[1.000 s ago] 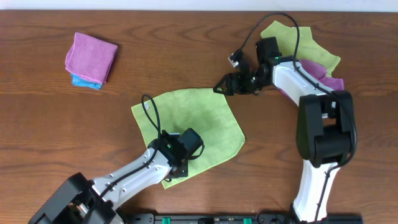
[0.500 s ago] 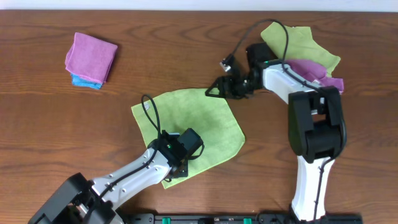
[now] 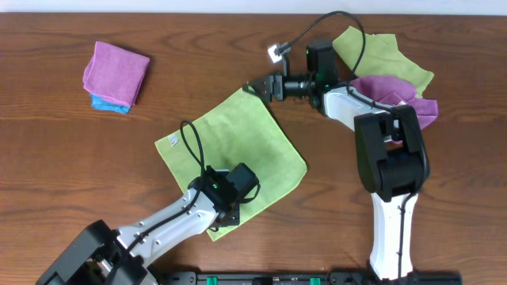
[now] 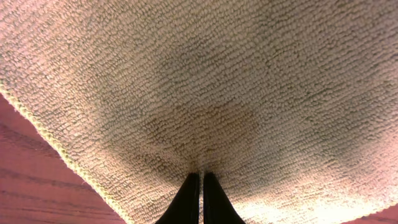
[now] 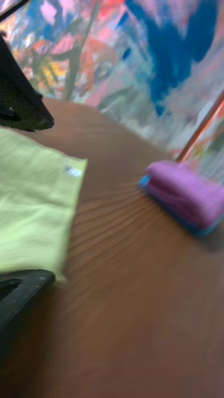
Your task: Fold the cloth
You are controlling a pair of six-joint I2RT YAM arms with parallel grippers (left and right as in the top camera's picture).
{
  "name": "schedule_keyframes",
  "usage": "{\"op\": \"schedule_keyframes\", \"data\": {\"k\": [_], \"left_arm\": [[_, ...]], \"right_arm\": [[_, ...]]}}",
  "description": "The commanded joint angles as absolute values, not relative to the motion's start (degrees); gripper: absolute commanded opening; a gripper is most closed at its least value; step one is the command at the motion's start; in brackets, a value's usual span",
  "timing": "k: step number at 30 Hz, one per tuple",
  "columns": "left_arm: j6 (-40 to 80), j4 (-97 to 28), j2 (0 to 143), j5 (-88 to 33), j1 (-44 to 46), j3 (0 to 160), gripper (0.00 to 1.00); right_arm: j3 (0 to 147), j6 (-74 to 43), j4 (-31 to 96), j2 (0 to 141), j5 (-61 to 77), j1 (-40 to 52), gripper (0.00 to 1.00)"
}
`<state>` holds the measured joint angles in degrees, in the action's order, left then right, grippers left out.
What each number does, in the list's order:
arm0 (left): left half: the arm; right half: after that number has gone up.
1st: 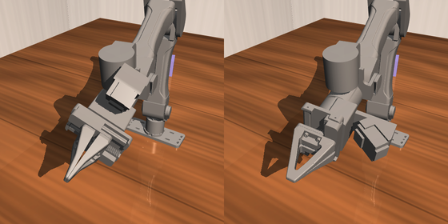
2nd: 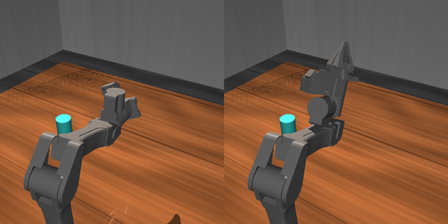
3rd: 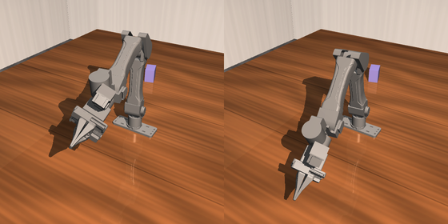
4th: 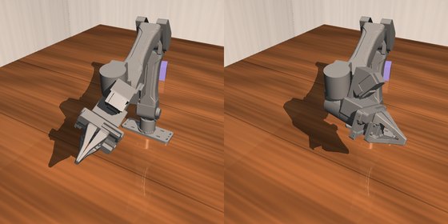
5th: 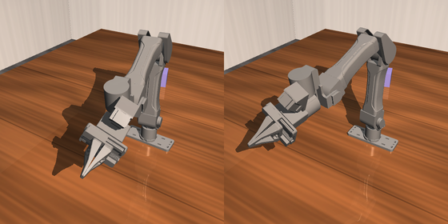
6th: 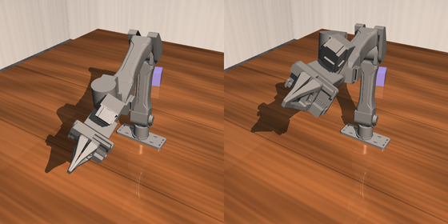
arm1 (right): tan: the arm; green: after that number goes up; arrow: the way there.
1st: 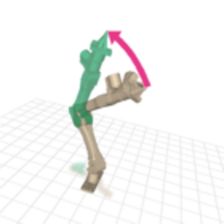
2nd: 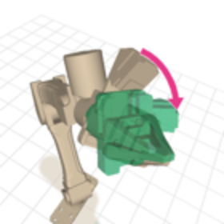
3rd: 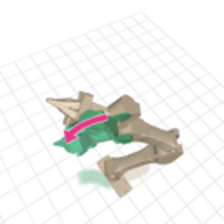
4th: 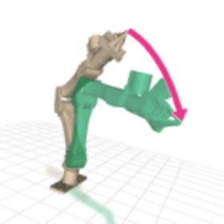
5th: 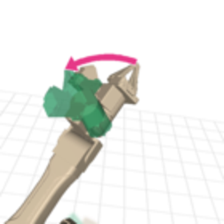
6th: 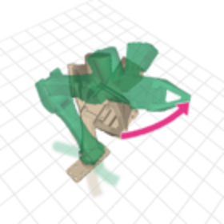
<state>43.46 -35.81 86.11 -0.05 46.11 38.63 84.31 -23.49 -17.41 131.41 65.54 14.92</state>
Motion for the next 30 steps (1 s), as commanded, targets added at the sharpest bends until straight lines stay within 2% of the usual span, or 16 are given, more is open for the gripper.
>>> {"op": "schedule_keyframes", "data": {"k": [1,4,7,8,11,15,18,20,24,30], "left_arm": [[43.24,-35.73,88.86,-7.57,46.52,35.38,0.06],[43.24,-35.75,88.86,-7.55,46.52,35.38,0.06],[43.24,-35.68,88.86,-7.55,46.52,35.38,0.06],[43.24,-35.57,88.86,-7.55,46.52,35.38,0.06],[42.81,-35.0,88.86,-7.55,46.52,35.4,0.06],[42.61,-34.41,88.86,-7.55,46.52,35.4,0.06],[42.63,-34.44,88.86,-7.55,46.52,35.4,0.06],[42.63,-34.41,88.86,-7.57,46.52,35.4,0.06],[42.65,-34.44,88.86,-7.57,46.52,35.4,0.06],[42.7,-34.39,88.86,-7.68,46.52,35.4,0.06]], "right_arm": [[84.71,-33.41,-24.05,131.55,69.28,15.18,0.72],[84.86,-39.31,-30.87,131.55,69.49,14.2,0.68],[86.15,-43.94,-32.56,131.52,72.69,12.19,0.53],[87.02,-44.84,-32.62,131.52,75.42,11.33,0.44],[89.76,-47.44,-32.69,131.48,83.37,9.15,0.02],[92.49,-57.04,-38.59,131.46,88.14,6.61,0.02],[93.69,-66.85,-48.27,131.46,87.2,4.47,0.02],[94.61,-68.77,-49.98,131.46,85.45,2.74,0.01],[95.29,-68.03,-45.21,131.46,80.23,-1.48,0.02],[95.26,-55.75,-24.47,131.48,73.52,-6.61,0.02]]}}
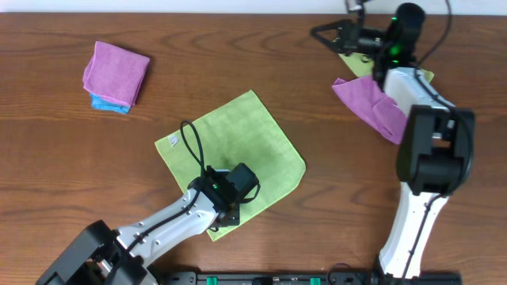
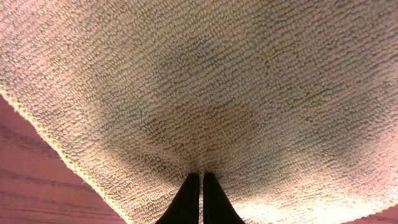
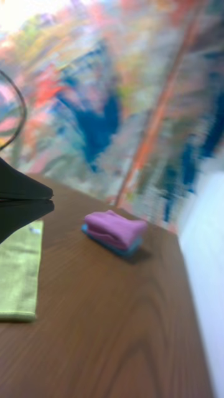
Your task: Fold the cloth
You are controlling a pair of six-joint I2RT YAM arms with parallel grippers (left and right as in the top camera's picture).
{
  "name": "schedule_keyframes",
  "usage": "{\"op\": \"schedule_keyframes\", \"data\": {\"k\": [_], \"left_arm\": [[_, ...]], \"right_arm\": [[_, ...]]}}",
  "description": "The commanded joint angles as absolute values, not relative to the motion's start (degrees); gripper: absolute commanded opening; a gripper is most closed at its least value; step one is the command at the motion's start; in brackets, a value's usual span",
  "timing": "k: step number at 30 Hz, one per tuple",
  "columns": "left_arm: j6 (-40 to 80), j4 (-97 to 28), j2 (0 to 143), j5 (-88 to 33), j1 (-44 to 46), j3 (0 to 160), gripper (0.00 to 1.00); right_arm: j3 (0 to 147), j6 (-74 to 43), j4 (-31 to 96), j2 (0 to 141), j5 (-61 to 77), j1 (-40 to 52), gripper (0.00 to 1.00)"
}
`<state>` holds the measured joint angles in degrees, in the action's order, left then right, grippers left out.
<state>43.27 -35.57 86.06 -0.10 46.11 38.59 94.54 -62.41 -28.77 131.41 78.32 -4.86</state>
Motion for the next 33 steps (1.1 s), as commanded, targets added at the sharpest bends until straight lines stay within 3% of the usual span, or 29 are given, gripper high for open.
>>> {"op": "schedule_keyframes", "data": {"k": [1,12,17,20,24,33], "left_arm": [[42.7,-34.37,88.86,-7.68,46.52,35.4,0.06],[42.7,-34.39,88.86,-8.62,46.5,35.4,0.06],[42.68,-34.28,88.86,-8.6,46.52,35.4,0.06],[42.68,-33.8,88.86,-8.58,46.52,35.4,0.06],[42.65,-32.71,88.86,-8.43,46.5,35.4,0.06],[42.65,-32.71,88.86,-8.43,46.5,35.4,0.06]], "right_arm": [[95.26,-52.97,-20.08,131.48,72.01,-7.09,0.02],[95.48,-29.85,13.41,131.02,61.1,-16.01,0.01],[95.55,-11.2,33.04,124.79,45.25,-20.08,0.01],[95.53,-1.02,39.46,119.48,43.68,-20.58,0.01],[95.5,6.98,47.24,112.22,41.36,-18.09,0.01],[95.2,8.08,54.98,106.94,30.11,-1.5,0.02]]}}
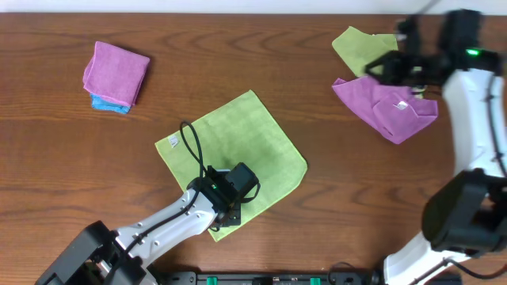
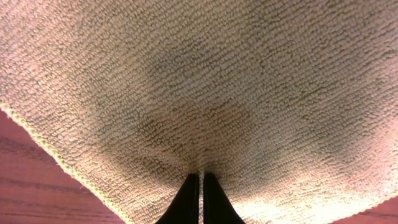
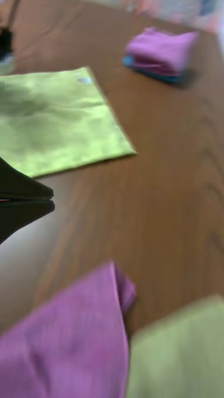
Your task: Fold the cloth
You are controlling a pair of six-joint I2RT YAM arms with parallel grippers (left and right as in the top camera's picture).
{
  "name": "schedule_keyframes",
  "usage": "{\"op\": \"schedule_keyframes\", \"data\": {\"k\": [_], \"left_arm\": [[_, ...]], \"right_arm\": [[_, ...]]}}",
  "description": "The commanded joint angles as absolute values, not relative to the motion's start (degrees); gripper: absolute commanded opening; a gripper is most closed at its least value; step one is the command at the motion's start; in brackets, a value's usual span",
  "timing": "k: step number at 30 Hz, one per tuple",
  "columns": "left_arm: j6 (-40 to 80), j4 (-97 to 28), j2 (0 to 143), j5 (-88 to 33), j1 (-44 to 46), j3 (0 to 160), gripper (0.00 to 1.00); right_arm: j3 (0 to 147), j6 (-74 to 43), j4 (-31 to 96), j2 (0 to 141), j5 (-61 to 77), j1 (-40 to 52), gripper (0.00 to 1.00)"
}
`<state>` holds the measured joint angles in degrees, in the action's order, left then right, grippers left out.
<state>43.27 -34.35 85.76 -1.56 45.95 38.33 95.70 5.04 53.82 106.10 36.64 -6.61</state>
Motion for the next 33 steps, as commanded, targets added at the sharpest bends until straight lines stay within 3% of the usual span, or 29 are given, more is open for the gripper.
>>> {"op": "schedule_keyframes", "data": {"k": [1,17,33], "left_arm": [[42.65,-32.71,88.86,-8.43,46.52,35.4,0.06],[41.74,-32.77,88.84,-8.6,46.52,35.4,0.06],[41.1,-32.73,88.84,-8.64,46.52,35.4,0.06]], "right_arm": [[94.7,8.54,55.05,106.94,29.1,0.51,0.02],[88.88,6.68,52.9,113.25,21.17,22.31,0.02],[87.13,4.32,52.01,120.07,16.27,25.21,0.02]]}}
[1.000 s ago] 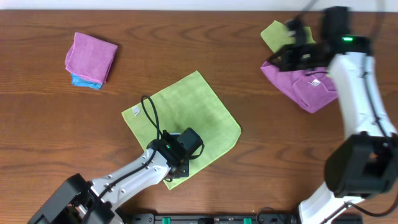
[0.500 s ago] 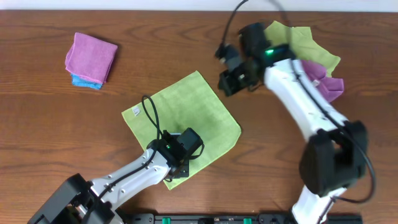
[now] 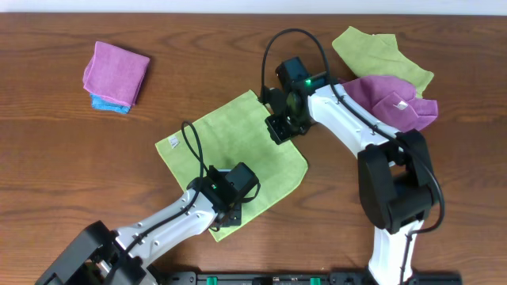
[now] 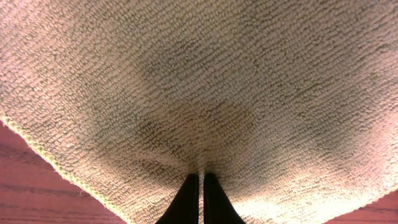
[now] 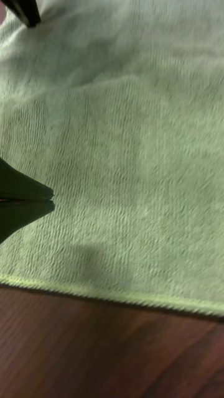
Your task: Fold the cloth
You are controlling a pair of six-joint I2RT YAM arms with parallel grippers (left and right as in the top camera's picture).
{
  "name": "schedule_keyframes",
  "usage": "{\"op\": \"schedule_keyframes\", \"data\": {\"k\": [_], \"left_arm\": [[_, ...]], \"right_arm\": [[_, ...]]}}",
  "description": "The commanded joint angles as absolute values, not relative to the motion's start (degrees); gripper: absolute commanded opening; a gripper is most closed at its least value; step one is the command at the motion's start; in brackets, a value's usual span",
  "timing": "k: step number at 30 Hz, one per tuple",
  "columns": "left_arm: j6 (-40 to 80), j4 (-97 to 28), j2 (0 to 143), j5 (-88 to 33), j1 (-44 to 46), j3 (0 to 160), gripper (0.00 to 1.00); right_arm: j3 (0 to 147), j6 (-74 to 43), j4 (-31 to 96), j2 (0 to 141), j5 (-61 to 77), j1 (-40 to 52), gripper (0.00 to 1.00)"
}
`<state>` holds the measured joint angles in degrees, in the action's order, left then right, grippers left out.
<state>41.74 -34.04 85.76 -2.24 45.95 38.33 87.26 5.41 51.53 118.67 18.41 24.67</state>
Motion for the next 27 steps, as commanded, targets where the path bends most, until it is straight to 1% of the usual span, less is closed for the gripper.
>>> {"op": "schedule_keyframes", "data": {"k": [1,13,20,24,27], "left_arm": [[41.1,-32.73,88.84,-8.62,46.52,35.4,0.06],[41.12,-32.69,88.84,-8.64,46.5,35.42,0.06],[41.06,-32.71,88.79,-8.51,46.37,35.48,0.06],[39.03,-32.75,88.77,-8.36,44.31,35.83,0.06],[37.19,-32.77,88.75,-8.4,40.32,35.86,0.06]], "right_arm": [[86.91,4.32,52.12,120.25,16.23,25.23,0.02],[79.64,3.14,47.68,120.51,14.35,25.21,0.02],[75.7,-0.43,46.37,120.55,14.33,25.17,0.01],[75.53,-2.98,48.01,120.55,14.35,25.21,0.01],[75.53,-4.93,49.52,120.55,14.35,25.21,0.01]]}}
